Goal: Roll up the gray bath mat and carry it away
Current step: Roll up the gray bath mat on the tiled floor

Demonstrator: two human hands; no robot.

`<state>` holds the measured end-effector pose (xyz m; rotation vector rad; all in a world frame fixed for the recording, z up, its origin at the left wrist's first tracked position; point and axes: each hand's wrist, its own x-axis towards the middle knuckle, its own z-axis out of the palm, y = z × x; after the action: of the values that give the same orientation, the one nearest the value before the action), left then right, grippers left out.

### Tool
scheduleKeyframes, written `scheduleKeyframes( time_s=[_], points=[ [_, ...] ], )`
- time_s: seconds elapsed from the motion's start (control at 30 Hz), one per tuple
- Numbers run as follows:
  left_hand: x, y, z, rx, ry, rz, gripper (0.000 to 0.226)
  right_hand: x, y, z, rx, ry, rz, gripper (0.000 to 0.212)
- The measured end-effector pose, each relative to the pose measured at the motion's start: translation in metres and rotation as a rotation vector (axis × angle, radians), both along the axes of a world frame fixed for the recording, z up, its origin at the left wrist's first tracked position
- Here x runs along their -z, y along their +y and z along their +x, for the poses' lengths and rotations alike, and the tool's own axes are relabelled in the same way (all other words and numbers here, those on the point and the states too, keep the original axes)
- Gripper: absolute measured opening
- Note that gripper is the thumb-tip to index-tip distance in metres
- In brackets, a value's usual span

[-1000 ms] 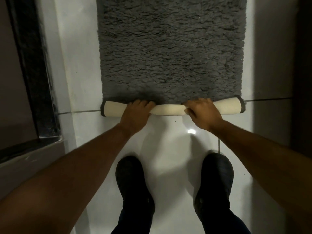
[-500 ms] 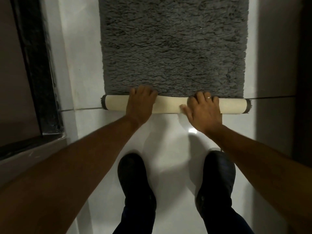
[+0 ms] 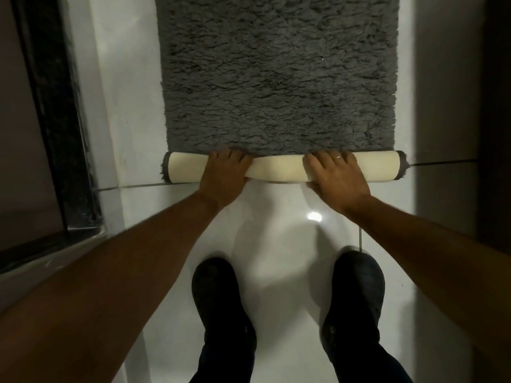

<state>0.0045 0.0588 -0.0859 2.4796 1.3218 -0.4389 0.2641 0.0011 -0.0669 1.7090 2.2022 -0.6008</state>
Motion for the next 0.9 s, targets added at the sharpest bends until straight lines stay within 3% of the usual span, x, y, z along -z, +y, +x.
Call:
scheduleKeyframes(
  time_s=[0.1,0.27,0.33,0.4,0.5,0.53,0.6,0.67,0.7,0.77,0.83,0.9],
  points=[
    [-0.005,-0.007,-0.007,-0.017,-0.035,-0.187,0.037,-0.004,-0.002,0.000,0.013,0.067,-0.111,0.045],
    [-0.021,-0.014,-0.016,-0.133,0.057,-0.632,0.043,-0.010,-0.018,-0.001,0.077,0.227,-0.415,0.045],
    [-0.022,-0.017,-0.017,-0.241,0.047,-0.684,0.047,-0.009,-0.018,-0.004,0.106,0.253,-0.437,0.048],
    [-0.025,-0.026,-0.016,-0.249,0.008,-0.508,0.050,-0.006,-0.013,-0.004,0.098,0.198,-0.375,0.049],
    [-0.025,-0.052,-0.013,-0.017,-0.014,0.060,0.036,-0.004,-0.008,-0.006,0.079,0.086,-0.239,0.050],
    [-0.024,-0.060,-0.012,0.020,-0.043,0.135,0.034,-0.005,-0.008,-0.008,0.102,0.072,-0.199,0.049],
    [-0.020,-0.071,-0.010,0.005,-0.024,0.060,0.057,-0.005,-0.009,-0.012,0.109,0.049,-0.104,0.040],
    [-0.016,-0.072,-0.006,0.001,0.170,-0.093,0.095,-0.006,-0.010,-0.014,0.097,0.030,0.000,0.034],
    [-0.013,-0.068,-0.003,0.013,0.246,-0.108,0.104,-0.008,-0.009,-0.014,0.102,0.032,0.045,0.037],
    [-0.008,-0.054,0.006,-0.001,0.288,-0.085,0.104,-0.010,-0.007,-0.015,0.090,0.036,0.077,0.051],
    [-0.007,-0.034,0.014,-0.030,0.278,-0.084,0.091,-0.008,-0.006,-0.018,0.014,-0.018,0.031,0.067],
    [-0.007,-0.017,0.015,-0.048,0.216,-0.107,0.075,-0.006,-0.001,-0.020,-0.027,-0.041,0.001,0.069]
  ],
)
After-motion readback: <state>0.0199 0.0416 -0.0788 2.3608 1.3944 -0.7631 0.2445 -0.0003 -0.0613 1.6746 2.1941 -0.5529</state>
